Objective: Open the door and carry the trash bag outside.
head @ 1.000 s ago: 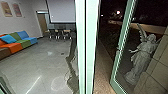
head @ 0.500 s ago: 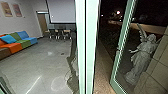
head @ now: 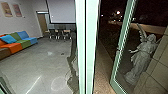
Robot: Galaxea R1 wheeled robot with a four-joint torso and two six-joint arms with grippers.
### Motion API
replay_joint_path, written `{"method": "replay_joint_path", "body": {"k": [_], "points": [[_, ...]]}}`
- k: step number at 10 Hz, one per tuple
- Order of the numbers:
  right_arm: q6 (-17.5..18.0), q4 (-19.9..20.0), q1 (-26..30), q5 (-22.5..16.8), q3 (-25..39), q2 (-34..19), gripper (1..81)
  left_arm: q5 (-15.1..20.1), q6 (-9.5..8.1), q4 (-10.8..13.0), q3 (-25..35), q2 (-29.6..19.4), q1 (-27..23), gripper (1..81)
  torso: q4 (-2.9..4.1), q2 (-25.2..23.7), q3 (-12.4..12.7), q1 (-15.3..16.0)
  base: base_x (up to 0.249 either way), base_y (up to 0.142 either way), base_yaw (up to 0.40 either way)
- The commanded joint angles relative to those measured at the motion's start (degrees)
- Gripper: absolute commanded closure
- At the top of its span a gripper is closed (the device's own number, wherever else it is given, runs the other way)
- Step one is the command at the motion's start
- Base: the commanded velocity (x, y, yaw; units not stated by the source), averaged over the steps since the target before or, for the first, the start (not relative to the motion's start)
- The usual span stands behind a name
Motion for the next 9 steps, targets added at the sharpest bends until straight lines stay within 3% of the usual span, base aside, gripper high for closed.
{"method": "replay_joint_path", "body": {"k": [1,9], "points": [[-0.43,-0.72,2.44,-3.00,-0.59,0.77,1.0,3.61,0.18,-0.17,-0.30,-0.15,-3.18,81.1,0.00,0.00,0.00,0.00,0.000,0.000,0.000],[-0.43,-1.33,1.91,-2.04,0.82,0.94,1.0,3.70,0.26,0.09,-0.30,0.56,-3.18,81.1,0.00,0.00,0.00,0.00,-0.008,0.000,0.000]]}}
